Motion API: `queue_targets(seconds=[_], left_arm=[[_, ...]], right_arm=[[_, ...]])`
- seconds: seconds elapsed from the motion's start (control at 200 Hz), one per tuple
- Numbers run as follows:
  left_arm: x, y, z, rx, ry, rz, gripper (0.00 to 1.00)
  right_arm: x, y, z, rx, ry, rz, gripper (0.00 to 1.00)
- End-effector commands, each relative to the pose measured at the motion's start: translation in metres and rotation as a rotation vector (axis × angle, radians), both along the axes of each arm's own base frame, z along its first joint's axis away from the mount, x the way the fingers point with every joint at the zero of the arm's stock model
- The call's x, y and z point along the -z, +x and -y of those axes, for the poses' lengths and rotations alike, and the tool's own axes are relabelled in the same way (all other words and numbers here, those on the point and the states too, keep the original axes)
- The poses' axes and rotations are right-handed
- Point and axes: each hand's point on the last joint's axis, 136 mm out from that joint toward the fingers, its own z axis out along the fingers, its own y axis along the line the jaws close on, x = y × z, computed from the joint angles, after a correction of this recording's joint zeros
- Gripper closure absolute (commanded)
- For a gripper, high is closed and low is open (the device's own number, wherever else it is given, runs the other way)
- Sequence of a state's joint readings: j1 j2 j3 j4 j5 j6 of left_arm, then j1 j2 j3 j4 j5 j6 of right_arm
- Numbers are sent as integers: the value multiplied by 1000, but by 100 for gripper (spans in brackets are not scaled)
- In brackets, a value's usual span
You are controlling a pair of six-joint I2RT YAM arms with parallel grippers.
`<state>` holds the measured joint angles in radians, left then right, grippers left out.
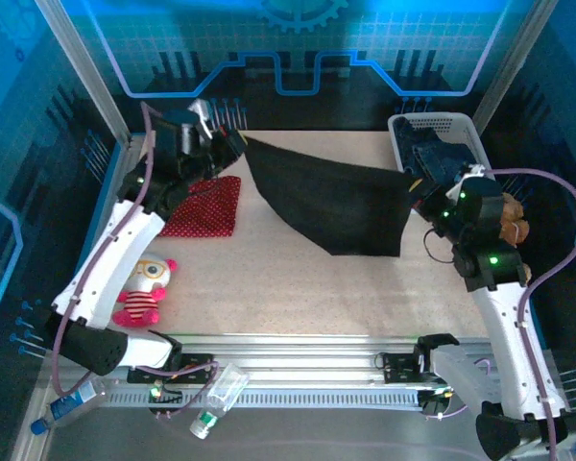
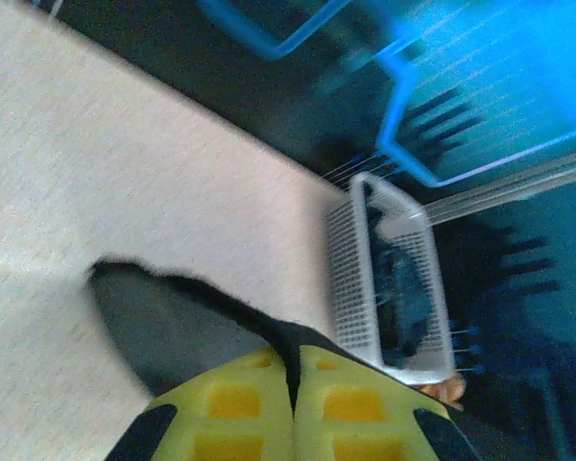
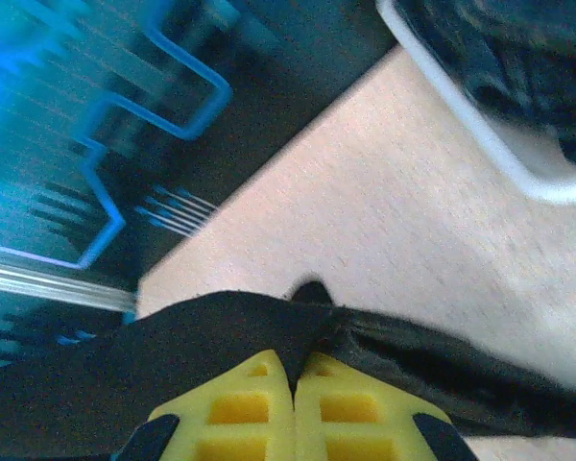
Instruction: Fold and stack the skirts
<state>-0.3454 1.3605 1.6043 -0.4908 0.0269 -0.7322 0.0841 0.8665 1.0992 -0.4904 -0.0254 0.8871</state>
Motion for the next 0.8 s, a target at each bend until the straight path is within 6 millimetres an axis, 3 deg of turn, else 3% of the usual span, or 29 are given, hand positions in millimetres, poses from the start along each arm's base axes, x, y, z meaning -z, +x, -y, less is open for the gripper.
queue_targets(seconds=[0.0,0.11,0.315,0.385,0.5,0.585,0.64,0.7,0.755,0.795], left_arm=[[-24,6,3,37,100,96,100],[-43,32,-1,-14,159,206,100],[-70,102,-18,-87,170,349,100],[-89,118,-25,-110,190,406,100],[-108,133,-28,-110,237,460,100],[-120,127,-25,-80,270,479,100],[-117,120,-24,-67,280,466,100],[-98,113,-23,-45,278,420,100],[-69,104,-22,-30,264,354,100],[-37,97,-19,-12,248,287,100]], right_arm=[[-26,20,9,36,-51,107,100],[-50,56,7,28,-79,209,100],[-92,128,-2,-1,-126,346,100],[-102,149,-1,5,-152,369,100],[-121,167,1,-7,-170,406,100],[-127,167,3,-27,-181,413,100],[-123,164,2,-56,-198,410,100],[-109,157,-4,-116,-222,394,100],[-87,149,-12,-182,-246,366,100],[-63,141,-18,-227,-263,330,100]])
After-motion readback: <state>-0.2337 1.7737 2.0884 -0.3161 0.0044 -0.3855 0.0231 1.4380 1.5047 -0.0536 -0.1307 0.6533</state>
